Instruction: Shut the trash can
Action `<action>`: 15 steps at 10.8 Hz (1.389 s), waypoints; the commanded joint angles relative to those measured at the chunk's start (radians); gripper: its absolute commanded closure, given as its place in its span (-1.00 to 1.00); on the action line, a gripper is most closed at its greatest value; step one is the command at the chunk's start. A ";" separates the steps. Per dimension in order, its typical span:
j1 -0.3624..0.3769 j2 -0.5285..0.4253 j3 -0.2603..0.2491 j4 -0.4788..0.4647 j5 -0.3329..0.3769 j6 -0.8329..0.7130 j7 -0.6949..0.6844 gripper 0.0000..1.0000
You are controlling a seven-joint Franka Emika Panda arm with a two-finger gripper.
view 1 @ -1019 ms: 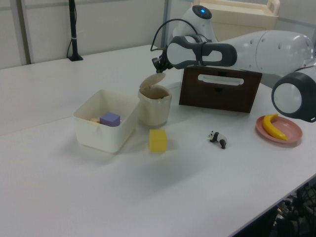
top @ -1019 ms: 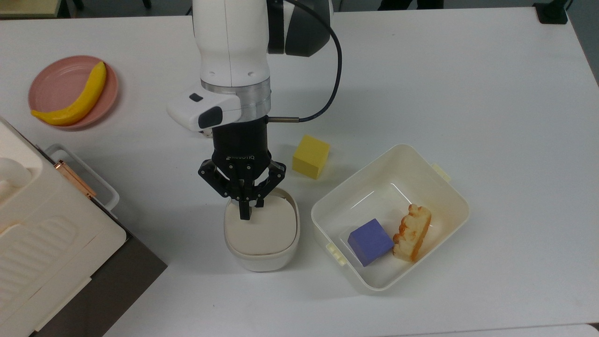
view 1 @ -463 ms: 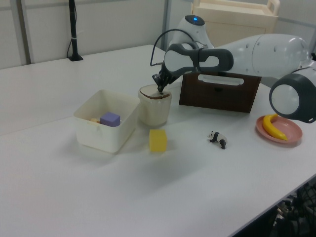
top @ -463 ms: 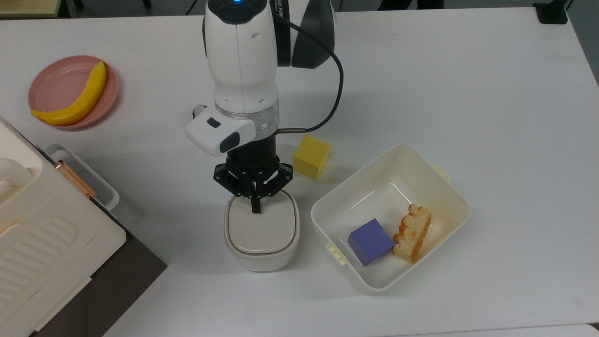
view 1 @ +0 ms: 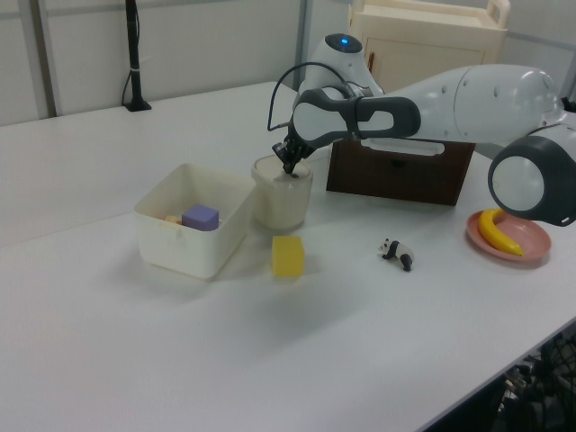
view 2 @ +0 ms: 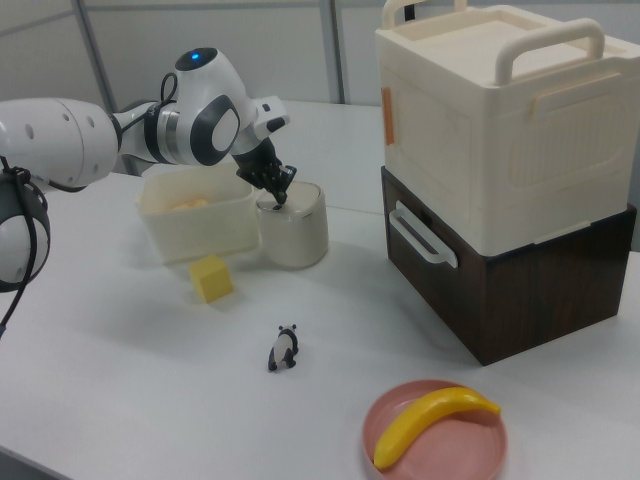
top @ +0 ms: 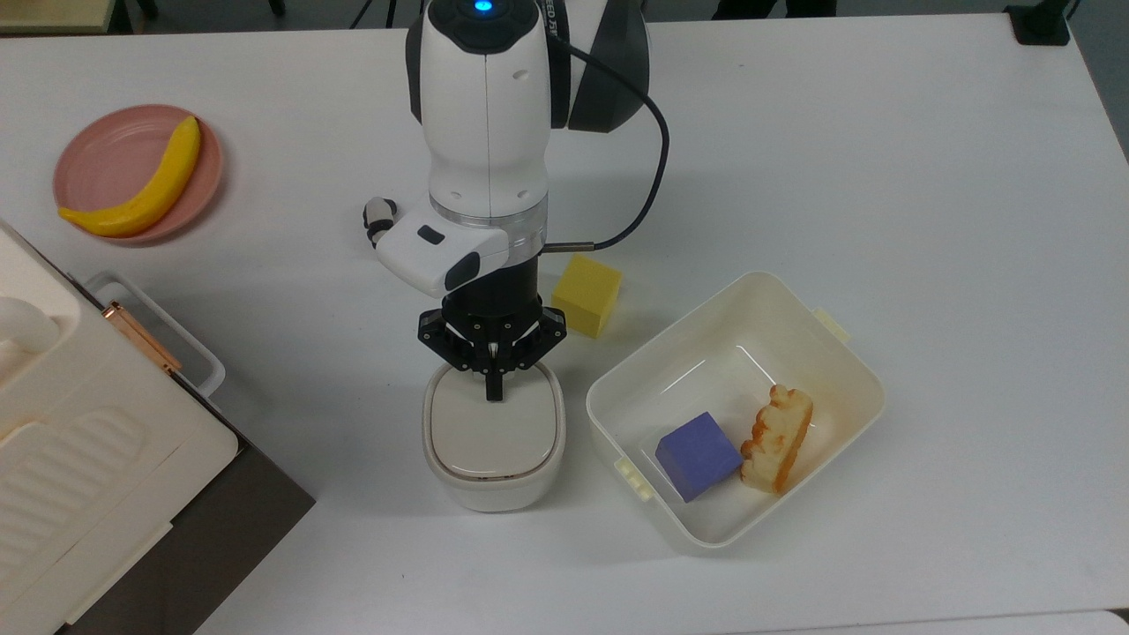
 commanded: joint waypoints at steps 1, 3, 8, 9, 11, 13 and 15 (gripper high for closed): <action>0.005 -0.122 -0.008 -0.086 0.041 -0.077 -0.006 0.95; 0.000 -0.249 -0.008 -0.137 0.083 -0.259 -0.009 0.55; -0.006 -0.528 0.022 -0.282 0.080 -0.653 -0.005 -1.00; -0.026 -0.558 0.034 -0.301 0.080 -0.671 -0.012 -1.00; -0.041 -0.573 0.036 -0.312 0.078 -0.671 -0.015 -1.00; -0.046 -0.579 0.036 -0.313 0.077 -0.669 -0.017 -1.00; -0.040 -0.570 0.035 -0.312 0.072 -0.668 -0.015 -1.00</action>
